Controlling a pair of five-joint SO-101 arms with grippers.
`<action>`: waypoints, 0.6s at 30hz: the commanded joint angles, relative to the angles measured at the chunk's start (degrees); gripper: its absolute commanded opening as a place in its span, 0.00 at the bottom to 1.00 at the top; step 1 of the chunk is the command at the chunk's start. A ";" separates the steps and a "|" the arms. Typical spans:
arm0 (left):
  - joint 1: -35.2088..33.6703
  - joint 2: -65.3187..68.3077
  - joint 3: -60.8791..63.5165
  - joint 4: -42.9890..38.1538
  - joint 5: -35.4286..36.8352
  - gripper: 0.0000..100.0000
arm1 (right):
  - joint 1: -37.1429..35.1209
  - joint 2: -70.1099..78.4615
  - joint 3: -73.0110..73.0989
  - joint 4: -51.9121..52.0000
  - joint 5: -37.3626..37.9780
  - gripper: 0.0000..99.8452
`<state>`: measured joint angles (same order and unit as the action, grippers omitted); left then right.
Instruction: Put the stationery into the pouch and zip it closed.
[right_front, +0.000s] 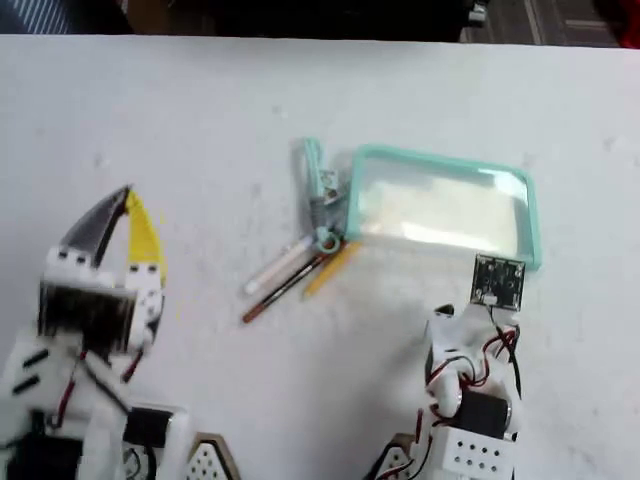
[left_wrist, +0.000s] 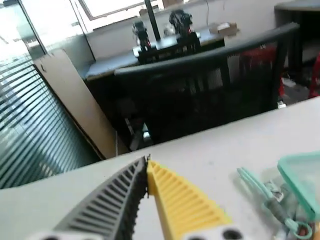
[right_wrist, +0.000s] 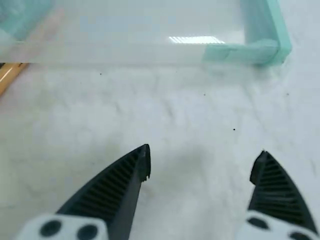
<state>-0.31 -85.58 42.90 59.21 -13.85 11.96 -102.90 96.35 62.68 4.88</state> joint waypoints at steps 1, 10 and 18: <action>0.92 16.66 -5.71 1.49 0.00 0.02 | 0.22 -0.31 0.53 -0.57 0.00 0.31; 2.77 33.36 2.20 -3.60 0.70 0.02 | 7.16 -0.13 0.53 -6.64 -5.36 0.31; 9.63 27.30 11.08 -6.95 2.46 0.02 | 16.22 -0.31 0.44 -10.07 -10.37 0.31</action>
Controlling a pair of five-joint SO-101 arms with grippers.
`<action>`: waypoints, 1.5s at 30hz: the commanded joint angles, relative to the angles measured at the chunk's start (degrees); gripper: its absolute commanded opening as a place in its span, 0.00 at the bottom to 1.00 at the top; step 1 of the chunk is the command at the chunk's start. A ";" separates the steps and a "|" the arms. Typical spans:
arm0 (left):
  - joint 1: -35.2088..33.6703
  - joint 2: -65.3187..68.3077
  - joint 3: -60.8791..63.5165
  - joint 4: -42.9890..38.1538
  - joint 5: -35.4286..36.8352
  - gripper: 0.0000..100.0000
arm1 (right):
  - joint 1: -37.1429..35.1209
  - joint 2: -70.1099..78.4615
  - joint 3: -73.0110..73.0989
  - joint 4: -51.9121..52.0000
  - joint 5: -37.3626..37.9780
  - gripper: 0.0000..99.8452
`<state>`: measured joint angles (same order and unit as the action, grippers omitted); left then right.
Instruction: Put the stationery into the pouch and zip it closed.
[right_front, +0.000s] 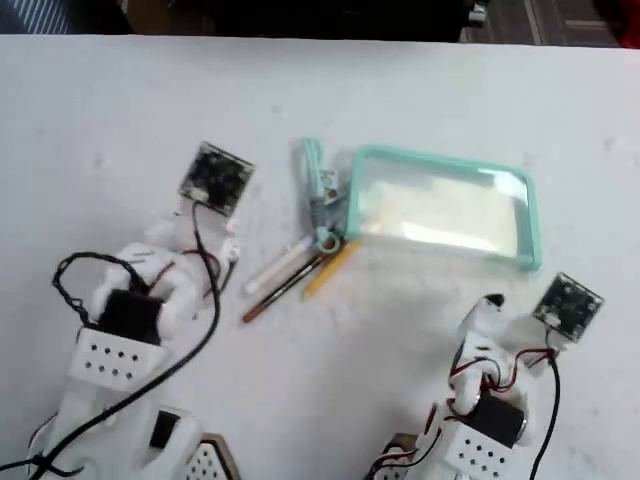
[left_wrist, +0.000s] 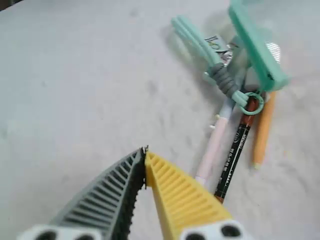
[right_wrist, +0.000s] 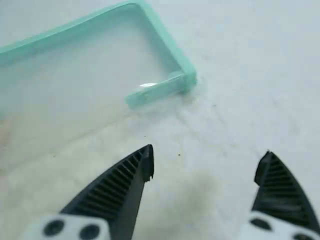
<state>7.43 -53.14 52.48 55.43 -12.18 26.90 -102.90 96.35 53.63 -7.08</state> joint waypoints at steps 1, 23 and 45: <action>1.27 -6.90 2.73 -4.31 0.79 0.02 | 1.19 -0.31 0.35 -0.84 4.04 0.31; -6.46 -4.35 5.19 -8.88 6.51 0.15 | -14.73 -0.31 -2.73 12.18 32.26 0.31; -11.30 17.01 5.71 -24.09 11.52 0.15 | -28.70 0.13 -18.02 16.31 45.63 0.31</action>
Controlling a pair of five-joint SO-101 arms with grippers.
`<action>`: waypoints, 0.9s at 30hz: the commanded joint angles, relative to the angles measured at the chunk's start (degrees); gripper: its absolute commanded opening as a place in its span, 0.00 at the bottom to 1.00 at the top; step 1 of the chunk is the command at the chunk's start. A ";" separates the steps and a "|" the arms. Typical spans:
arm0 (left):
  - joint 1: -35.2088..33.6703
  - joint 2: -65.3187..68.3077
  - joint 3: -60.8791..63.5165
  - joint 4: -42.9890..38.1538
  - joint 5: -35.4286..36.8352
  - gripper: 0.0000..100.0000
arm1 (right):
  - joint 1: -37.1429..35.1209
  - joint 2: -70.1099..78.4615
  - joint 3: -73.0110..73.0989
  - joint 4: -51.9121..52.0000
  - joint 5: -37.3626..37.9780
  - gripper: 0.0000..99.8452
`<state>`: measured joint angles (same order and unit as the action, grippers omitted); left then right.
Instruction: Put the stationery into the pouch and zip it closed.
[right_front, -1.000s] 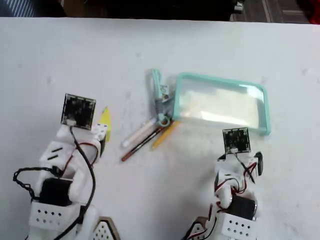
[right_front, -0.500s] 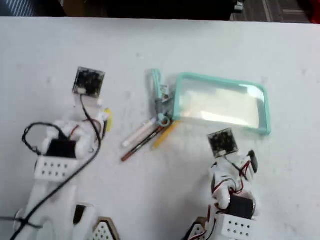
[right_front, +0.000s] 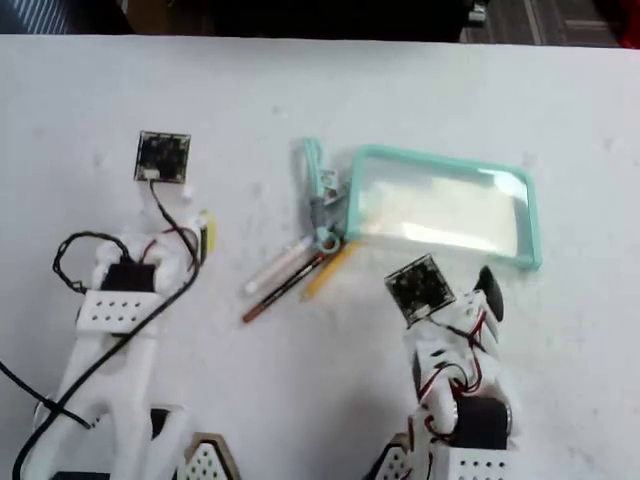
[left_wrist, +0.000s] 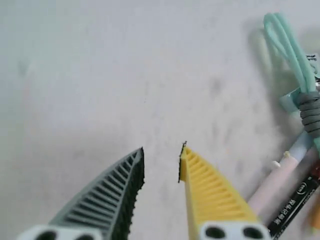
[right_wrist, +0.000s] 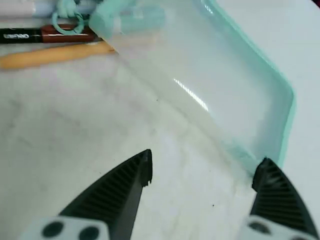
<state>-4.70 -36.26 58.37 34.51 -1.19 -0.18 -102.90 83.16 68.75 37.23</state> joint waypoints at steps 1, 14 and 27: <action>0.84 0.13 0.18 -3.78 0.35 0.15 | -1.63 0.13 -5.89 1.45 1.76 0.31; 0.92 -0.22 0.26 -3.78 0.62 0.15 | -12.00 28.18 -32.00 5.67 -5.27 0.31; -2.86 -0.40 -1.93 -2.11 0.62 0.15 | -25.27 66.33 -69.80 10.68 -17.41 0.26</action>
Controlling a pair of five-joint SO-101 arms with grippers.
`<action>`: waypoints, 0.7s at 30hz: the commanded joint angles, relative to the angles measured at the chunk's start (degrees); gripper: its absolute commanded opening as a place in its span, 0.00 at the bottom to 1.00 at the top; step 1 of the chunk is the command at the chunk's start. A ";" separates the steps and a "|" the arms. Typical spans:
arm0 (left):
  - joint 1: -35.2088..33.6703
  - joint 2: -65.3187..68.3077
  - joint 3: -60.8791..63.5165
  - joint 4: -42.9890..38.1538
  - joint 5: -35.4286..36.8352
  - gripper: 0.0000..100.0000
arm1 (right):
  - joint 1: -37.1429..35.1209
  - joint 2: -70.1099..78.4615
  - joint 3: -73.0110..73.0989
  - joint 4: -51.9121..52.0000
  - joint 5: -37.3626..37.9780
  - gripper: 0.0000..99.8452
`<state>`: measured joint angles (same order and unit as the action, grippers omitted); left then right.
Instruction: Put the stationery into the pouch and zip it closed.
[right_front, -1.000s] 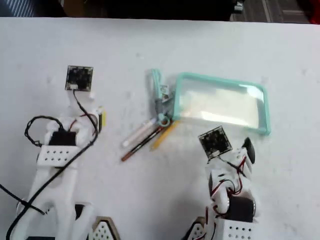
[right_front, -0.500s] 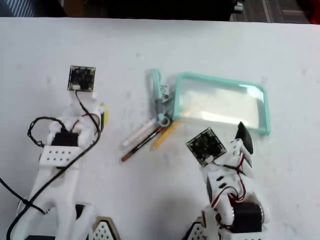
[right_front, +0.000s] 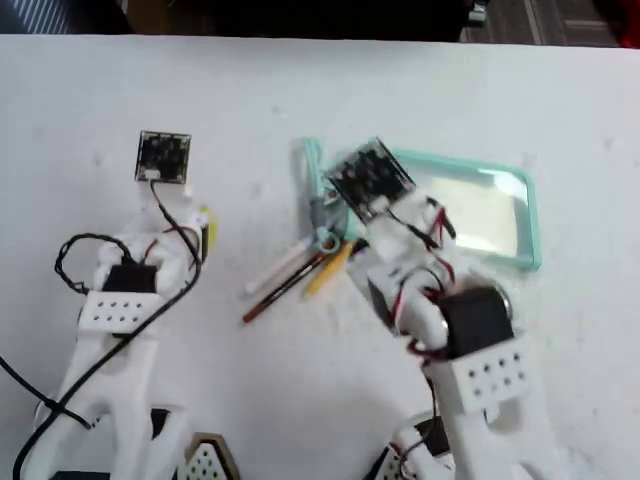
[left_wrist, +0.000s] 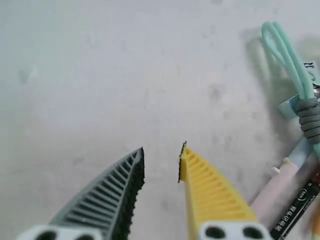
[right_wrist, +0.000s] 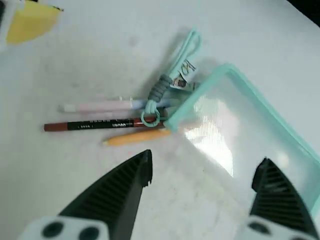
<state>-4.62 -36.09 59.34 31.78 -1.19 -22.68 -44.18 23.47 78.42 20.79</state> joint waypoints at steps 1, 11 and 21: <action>-4.35 -0.57 -3.16 0.70 0.62 0.15 | -3.47 11.21 -13.01 1.27 -0.97 0.22; -4.97 -0.48 -2.90 0.35 3.52 0.15 | -4.35 39.69 -29.45 2.42 -1.14 0.21; -4.35 -0.48 -1.41 -0.79 3.52 0.15 | -5.49 60.79 -40.35 2.42 -14.15 0.19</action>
<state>-9.27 -36.09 59.25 32.13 1.89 -27.78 13.14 -11.87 80.97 9.27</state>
